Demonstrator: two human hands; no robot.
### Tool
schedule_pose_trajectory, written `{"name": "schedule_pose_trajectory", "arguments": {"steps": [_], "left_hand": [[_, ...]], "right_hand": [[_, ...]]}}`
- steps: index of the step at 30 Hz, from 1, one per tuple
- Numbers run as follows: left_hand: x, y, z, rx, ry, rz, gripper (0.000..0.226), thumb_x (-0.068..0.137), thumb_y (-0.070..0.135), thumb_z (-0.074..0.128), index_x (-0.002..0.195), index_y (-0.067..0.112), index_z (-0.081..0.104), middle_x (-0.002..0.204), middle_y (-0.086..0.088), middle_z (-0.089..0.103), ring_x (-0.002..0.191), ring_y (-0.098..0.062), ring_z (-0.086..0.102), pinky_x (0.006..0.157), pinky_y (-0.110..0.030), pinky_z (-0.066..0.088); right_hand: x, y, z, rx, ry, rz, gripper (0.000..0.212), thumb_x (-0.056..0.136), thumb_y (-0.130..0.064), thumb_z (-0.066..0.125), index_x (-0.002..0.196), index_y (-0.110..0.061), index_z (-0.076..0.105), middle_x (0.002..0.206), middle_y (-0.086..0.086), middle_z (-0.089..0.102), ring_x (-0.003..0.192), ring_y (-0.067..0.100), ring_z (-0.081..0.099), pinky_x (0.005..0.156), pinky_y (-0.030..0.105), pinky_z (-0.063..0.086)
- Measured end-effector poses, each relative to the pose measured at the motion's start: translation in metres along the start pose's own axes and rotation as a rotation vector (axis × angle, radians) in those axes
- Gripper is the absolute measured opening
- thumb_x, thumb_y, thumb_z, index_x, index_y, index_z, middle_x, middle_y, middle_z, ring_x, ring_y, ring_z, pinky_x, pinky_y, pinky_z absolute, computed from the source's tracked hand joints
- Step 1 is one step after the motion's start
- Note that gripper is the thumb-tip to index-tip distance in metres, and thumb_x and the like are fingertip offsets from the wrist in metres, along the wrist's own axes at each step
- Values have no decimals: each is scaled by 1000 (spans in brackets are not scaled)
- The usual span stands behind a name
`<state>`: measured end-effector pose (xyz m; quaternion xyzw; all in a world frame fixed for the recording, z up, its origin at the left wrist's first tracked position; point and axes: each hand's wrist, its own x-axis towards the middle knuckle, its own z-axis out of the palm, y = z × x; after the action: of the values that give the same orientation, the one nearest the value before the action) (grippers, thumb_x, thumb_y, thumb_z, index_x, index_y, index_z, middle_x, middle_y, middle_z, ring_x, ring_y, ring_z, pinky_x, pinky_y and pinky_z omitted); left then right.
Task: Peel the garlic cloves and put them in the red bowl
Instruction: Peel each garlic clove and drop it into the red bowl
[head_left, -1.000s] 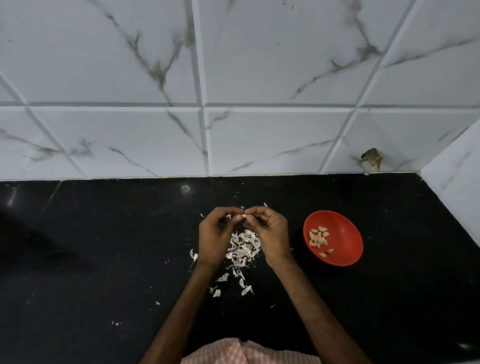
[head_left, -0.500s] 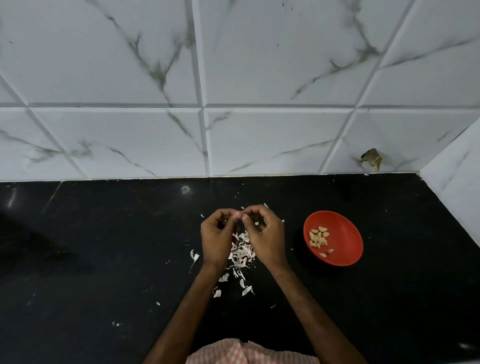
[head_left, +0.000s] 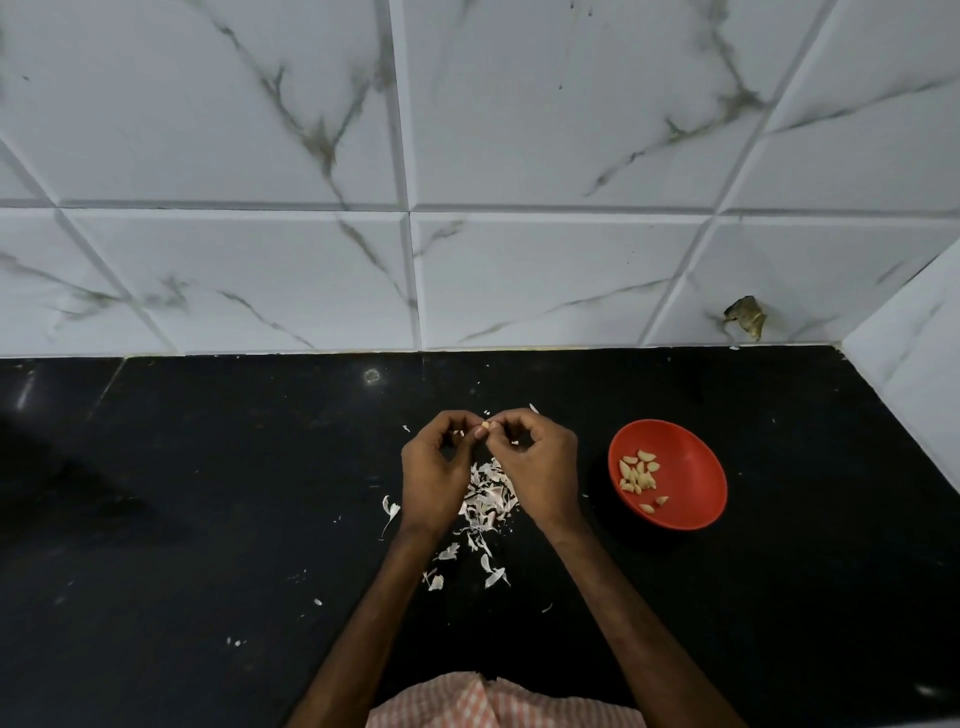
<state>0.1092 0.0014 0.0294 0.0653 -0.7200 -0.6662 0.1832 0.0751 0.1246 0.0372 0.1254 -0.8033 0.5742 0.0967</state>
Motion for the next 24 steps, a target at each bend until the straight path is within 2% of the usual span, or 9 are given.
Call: {"name": "schedule_pose_trajectory", "arguments": {"steps": [4, 7, 10, 12, 14, 16, 18, 21, 24], "left_hand": [[0, 0, 3, -12, 8, -3, 13, 94, 3, 67, 96, 15, 71, 91, 1, 74, 83, -17, 71, 73, -29, 57], [0, 1, 4, -42, 9, -37, 14, 96, 3, 65, 100, 15, 72, 91, 0, 74, 74, -12, 68, 59, -21, 52], [0, 1, 3, -101, -12, -52, 17, 94, 1, 66, 103, 15, 70, 96, -4, 73, 81, -20, 68, 54, -20, 51], [1, 0, 2, -142, -10, -52, 19, 92, -2, 67, 104, 12, 69, 98, -8, 71, 83, -23, 67, 56, -19, 51], [2, -1, 2, -186, 1, -53, 20, 92, -4, 68, 105, 11, 69, 99, -9, 72, 86, -22, 69, 57, -19, 52], [2, -3, 0, -202, 6, -61, 19, 92, -2, 68, 104, 12, 70, 98, -7, 73, 87, -20, 70, 57, -19, 52], [2, -4, -2, -197, 9, -74, 17, 92, 0, 69, 104, 11, 70, 97, -6, 74, 84, -18, 70, 55, -19, 50], [2, -4, -2, -216, 24, -111, 15, 93, 1, 69, 106, 9, 71, 93, -8, 73, 69, -16, 63, 44, -25, 47], [2, -7, -4, -227, 36, -119, 19, 93, 2, 69, 110, 10, 70, 92, -10, 73, 65, -16, 59, 43, -26, 48]], "right_hand": [[1, 1, 2, -23, 18, -14, 2, 87, -11, 73, 87, -12, 73, 82, -6, 72, 77, 14, 69, 71, 34, 58], [0, -2, 4, -1, 46, -6, 3, 89, -7, 72, 88, -10, 72, 81, -5, 71, 76, 11, 68, 69, 22, 55], [-1, -5, 5, 33, 62, 35, 4, 90, -6, 72, 90, -9, 73, 79, -9, 70, 76, 6, 68, 69, 15, 52], [-1, -6, 6, 93, 39, 94, 8, 92, -7, 70, 91, -14, 73, 78, -10, 71, 78, 7, 70, 71, 23, 58], [-1, -5, 6, 147, 9, 159, 10, 94, -9, 69, 92, -18, 72, 83, -7, 73, 80, 13, 72, 72, 38, 63], [0, -4, 5, 169, -12, 197, 10, 95, -10, 67, 91, -18, 72, 85, -4, 74, 81, 18, 73, 71, 45, 63], [1, -5, 4, 171, -27, 213, 11, 95, -11, 66, 90, -19, 72, 84, -2, 75, 81, 19, 73, 69, 42, 63], [1, -4, 3, 215, -22, 253, 10, 95, -11, 66, 91, -17, 72, 87, 2, 74, 83, 21, 73, 64, 37, 63], [2, 3, 1, 210, 1, 245, 6, 95, -9, 68, 94, -13, 72, 90, 2, 73, 84, 20, 72, 63, 33, 62]]}}
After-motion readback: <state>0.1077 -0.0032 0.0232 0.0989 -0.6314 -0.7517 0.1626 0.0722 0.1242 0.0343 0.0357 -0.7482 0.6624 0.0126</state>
